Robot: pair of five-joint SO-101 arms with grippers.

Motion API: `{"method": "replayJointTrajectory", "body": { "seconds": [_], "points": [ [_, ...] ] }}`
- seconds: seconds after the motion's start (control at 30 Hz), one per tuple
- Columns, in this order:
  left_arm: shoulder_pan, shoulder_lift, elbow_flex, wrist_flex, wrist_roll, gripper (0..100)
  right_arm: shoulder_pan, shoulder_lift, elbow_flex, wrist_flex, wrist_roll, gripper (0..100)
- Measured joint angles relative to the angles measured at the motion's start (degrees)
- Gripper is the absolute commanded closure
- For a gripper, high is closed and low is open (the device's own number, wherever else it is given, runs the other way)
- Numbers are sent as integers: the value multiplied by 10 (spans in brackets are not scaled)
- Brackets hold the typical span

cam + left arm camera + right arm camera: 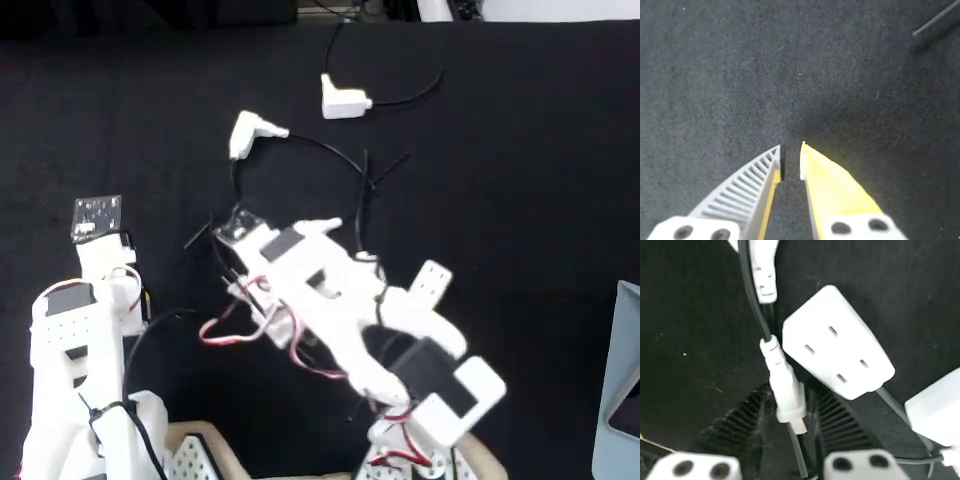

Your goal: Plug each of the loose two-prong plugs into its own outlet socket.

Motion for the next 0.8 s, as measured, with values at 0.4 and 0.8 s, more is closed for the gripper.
{"method": "replayJointTrajectory", "body": {
  "seconds": [0.4,0.8],
  "points": [
    [0,0,0,0,-11,924,0,-89,-25,87,0,987],
    [0,0,-12,0,5,924,0,-400,54,58,-60,987]
  ]
}}
